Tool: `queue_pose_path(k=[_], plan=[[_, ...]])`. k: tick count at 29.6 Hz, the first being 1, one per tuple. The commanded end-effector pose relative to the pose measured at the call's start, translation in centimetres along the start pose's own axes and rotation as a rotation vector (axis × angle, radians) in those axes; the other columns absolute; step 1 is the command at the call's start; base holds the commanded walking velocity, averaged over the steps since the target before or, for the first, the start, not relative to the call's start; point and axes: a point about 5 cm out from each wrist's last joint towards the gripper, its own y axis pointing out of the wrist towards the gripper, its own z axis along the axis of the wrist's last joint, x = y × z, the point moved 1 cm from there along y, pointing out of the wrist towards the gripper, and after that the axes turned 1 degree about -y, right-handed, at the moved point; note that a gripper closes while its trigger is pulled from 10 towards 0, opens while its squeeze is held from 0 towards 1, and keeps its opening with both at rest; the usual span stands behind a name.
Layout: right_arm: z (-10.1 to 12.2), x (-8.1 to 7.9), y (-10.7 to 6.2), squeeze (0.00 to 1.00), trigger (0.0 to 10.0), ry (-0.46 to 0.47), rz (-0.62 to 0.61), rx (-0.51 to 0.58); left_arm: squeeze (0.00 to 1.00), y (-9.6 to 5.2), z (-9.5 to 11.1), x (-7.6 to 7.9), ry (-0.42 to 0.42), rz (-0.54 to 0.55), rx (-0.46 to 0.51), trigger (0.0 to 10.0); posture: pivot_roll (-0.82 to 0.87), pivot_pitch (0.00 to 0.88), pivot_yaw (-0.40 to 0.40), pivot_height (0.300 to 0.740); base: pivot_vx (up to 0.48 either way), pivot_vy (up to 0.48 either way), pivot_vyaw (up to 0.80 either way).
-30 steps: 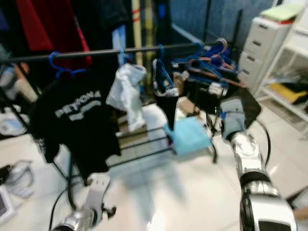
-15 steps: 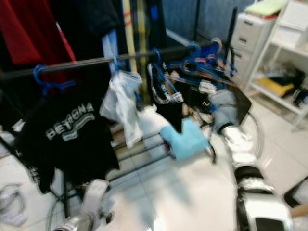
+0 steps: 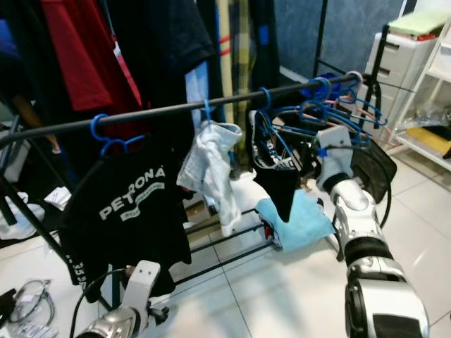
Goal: Hang hanger
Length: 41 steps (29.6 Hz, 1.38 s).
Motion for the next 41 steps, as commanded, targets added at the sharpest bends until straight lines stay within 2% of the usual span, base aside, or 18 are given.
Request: queue_pose_path(k=[1, 8, 15, 24, 35, 41], plan=[[-0.2, 0.0, -0.2, 0.00, 10.0, 0.006, 0.003, -0.009, 0.00, 0.0, -0.4, -0.1, 0.006, 0.001, -0.016, 10.0, -0.07, 0.000, 0.017, 0.740, 0.289, 0.000, 0.00], [0.0, 0.1, -0.1, 0.00, 10.0, 0.001, 0.006, -0.005, 0.00, 0.0, -0.4, -0.1, 0.003, 0.001, -0.018, 10.0, -0.08, 0.000, 0.016, 0.740, 0.275, 0.000, 0.00], [0.1, 0.1, 0.0, 0.00, 10.0, -0.009, 0.009, -0.008, 0.00, 0.0, -0.5, -0.1, -0.016, 0.005, -0.020, 10.0, -0.08, 0.000, 0.017, 0.740, 0.000, 0.000, 0.00], [0.2, -0.1, 0.1, 0.00, 10.0, -0.010, 0.023, -0.002, 0.00, 0.0, -0.5, 0.0, 0.005, -0.011, -0.026, 10.0, -0.08, 0.000, 0.016, 0.740, 0.000, -0.460, 0.00], [0.7, 0.2, 0.3, 0.00, 10.0, -0.028, 0.004, 0.003, 0.00, 0.0, -0.5, 0.0, -0.003, 0.002, -0.023, 10.0, -0.08, 0.000, 0.015, 0.740, 0.000, 0.000, 0.00], [-0.4, 0.2, 0.1, 0.00, 10.0, 0.014, -0.012, -0.065, 0.00, 0.0, -0.5, -0.1, 0.006, 0.005, -0.022, 10.0, -0.08, 0.000, 0.016, 0.740, 0.000, 0.000, 0.00]])
